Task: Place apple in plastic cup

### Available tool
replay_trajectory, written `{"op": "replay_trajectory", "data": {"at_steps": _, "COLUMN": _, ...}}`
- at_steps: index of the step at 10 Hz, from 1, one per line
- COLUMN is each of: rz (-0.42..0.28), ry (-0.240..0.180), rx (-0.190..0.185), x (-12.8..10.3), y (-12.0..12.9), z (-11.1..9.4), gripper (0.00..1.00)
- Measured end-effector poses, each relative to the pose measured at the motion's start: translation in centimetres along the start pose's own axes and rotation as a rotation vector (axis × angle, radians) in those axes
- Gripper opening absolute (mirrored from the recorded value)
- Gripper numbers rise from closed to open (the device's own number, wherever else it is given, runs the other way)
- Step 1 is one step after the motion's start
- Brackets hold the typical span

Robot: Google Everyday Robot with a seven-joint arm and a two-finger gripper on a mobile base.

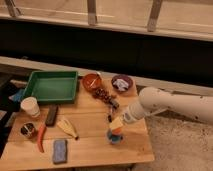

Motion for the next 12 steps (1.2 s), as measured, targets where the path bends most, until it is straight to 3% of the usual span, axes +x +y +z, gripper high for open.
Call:
{"op": "replay_trajectory", "data": {"at_steps": 5, "rz": -0.002, "ry": 0.004, "rx": -0.004, "x": -0.1, "y": 0.1, "z": 0.1, "gripper": 0.02}}
{"op": "replay_trajectory", "data": {"at_steps": 10, "rz": 0.007, "ry": 0.045, "rx": -0.025, "x": 1.2, "y": 0.9, "z": 0.2, "gripper": 0.52}}
{"op": "replay_trajectory", "data": {"at_steps": 12, "rz": 0.008, "ry": 0.046, "rx": -0.029, "x": 1.3, "y": 1.2, "z": 0.0, "gripper": 0.62}}
